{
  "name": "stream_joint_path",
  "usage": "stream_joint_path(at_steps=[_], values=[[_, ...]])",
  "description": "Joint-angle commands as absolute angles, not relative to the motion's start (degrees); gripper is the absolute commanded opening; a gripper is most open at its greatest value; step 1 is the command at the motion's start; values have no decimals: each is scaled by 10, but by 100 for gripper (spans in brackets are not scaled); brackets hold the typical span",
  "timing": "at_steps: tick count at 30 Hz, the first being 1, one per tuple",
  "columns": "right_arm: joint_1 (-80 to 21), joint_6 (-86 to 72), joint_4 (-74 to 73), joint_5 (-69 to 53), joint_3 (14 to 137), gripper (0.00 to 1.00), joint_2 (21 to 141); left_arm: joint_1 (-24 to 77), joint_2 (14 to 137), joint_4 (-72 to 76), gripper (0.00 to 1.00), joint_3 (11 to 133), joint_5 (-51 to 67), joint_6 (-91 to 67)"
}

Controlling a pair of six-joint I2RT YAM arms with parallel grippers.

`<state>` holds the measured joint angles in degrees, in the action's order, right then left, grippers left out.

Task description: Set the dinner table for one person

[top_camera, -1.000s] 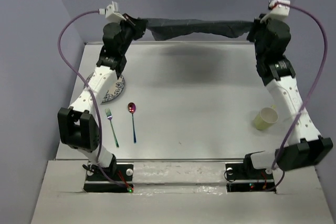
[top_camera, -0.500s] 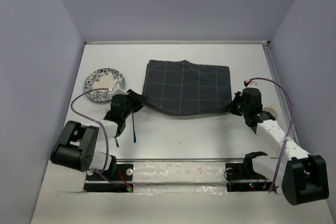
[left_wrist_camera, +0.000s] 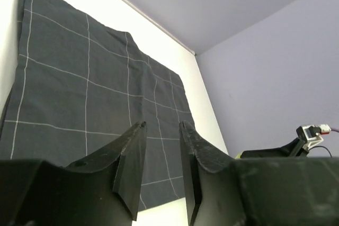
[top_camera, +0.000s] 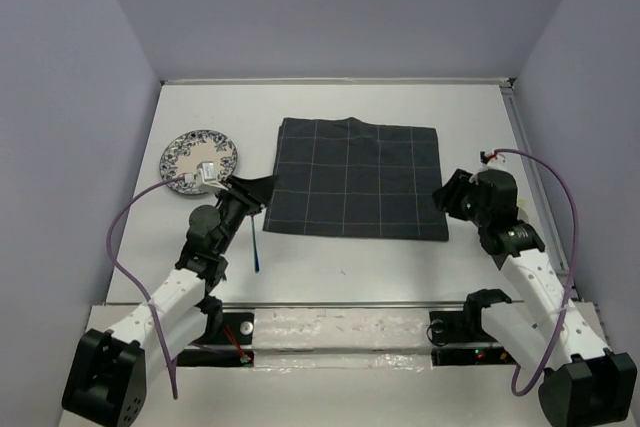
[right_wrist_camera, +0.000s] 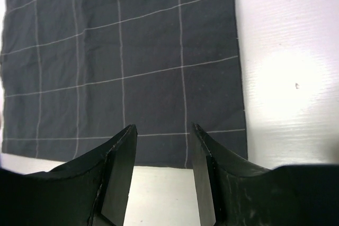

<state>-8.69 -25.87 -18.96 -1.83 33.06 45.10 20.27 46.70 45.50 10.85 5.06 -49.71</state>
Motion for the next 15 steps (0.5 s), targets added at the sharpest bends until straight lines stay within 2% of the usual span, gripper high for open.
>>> stream_joint_path(at_steps=[1, 3, 6, 7, 8, 11, 15], values=[[-84, -269, -185, -68, 352, 51, 449, 214, 413, 400, 39, 126, 26, -473], [-84, -272, -166, -78, 348, 49, 475, 223, 405, 386, 37, 140, 31, -467], [-104, -290, -97, -90, 340, 41, 536, 252, 393, 350, 35, 178, 42, -449], [-112, -294, -80, -97, 341, 36, 552, 269, 388, 338, 35, 200, 47, -444], [-126, -299, -47, -97, 346, 19, 567, 276, 376, 326, 35, 213, 51, -438], [-212, -300, -12, -54, 371, 1, 644, 305, 353, 262, 34, 265, 61, -401], [-274, -286, 20, 24, 473, 0, 798, 311, 316, 146, 34, 348, 82, -339]])
